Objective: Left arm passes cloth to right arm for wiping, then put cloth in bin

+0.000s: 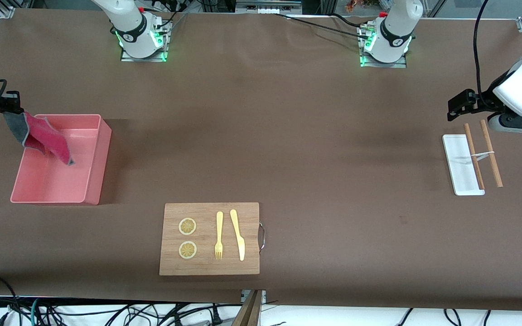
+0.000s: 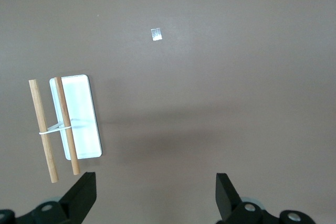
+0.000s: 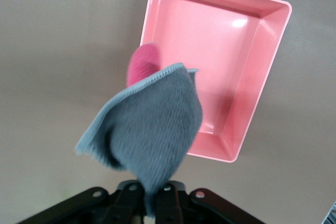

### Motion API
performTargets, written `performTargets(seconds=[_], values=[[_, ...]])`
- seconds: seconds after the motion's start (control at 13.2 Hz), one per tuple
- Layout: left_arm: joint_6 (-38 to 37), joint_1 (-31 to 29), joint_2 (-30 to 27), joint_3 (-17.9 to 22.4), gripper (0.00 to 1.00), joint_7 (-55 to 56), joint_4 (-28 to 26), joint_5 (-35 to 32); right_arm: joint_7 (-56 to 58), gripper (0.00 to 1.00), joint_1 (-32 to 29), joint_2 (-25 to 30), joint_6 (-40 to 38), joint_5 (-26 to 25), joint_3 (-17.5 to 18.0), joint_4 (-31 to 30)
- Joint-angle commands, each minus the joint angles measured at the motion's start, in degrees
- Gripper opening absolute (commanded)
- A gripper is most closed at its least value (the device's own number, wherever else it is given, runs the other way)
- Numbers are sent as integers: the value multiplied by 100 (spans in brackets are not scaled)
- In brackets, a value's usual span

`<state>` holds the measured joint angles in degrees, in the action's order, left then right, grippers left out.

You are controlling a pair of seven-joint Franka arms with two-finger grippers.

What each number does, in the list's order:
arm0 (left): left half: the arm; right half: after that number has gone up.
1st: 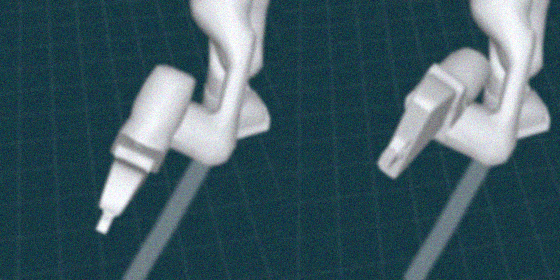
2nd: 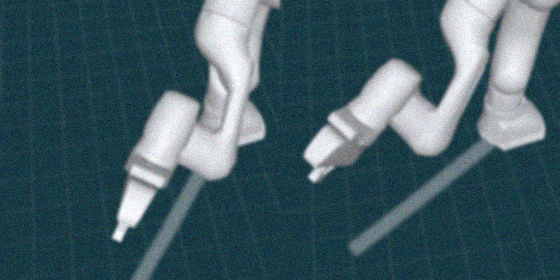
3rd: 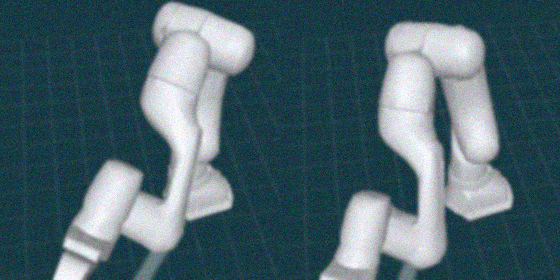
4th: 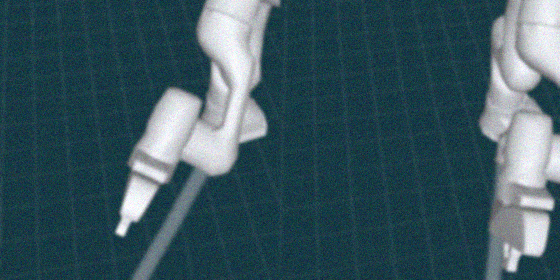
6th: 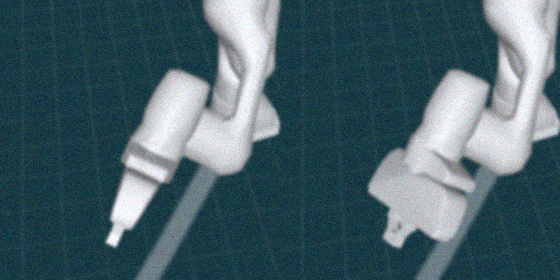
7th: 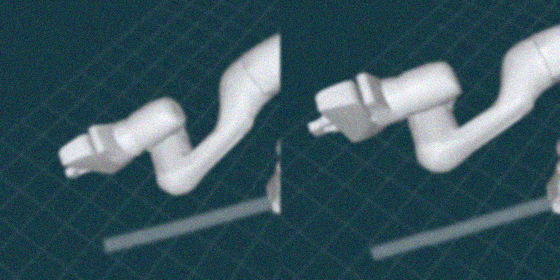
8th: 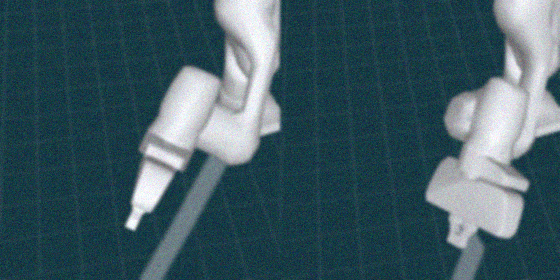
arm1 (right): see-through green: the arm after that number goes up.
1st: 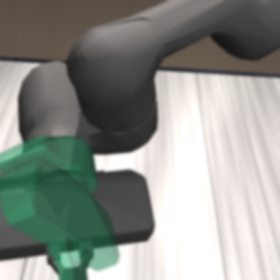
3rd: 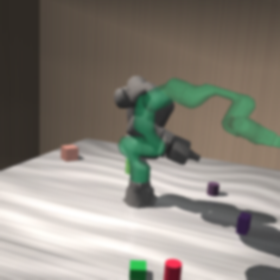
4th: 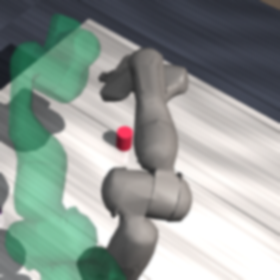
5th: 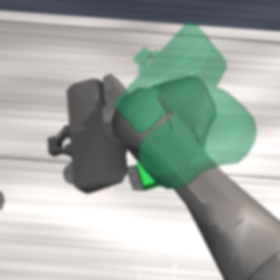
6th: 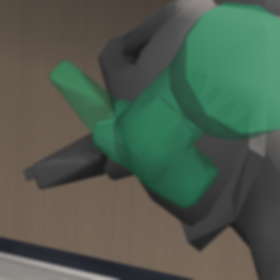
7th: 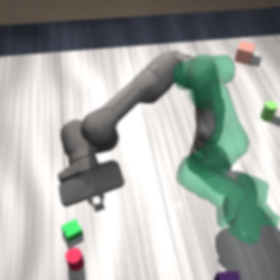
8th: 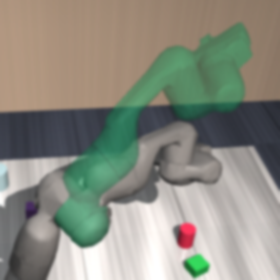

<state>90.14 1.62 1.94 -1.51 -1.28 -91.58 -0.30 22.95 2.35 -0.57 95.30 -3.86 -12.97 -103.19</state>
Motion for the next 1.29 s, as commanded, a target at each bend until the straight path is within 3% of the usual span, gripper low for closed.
performTargets(seconds=[0.0, 0.38, 0.76, 1.21], values=[[65, -21, -36, -7, 100, 22, -35, 92, 34, 100, -121, 136, 120, -71, 154, -114], [65, -21, -36, -7, 100, 22, -35, 92, -62, 100, -121, 249, 235, 376, 172, -79], [57, -21, -36, -7, 100, 22, -35, 92, -1564, 100, -121, 548, -116, 368, 1067, 97], [57, -21, -36, -7, 100, 22, -35, 92, -1407, 100, -112, 339, -230, 474, 1077, 395]])
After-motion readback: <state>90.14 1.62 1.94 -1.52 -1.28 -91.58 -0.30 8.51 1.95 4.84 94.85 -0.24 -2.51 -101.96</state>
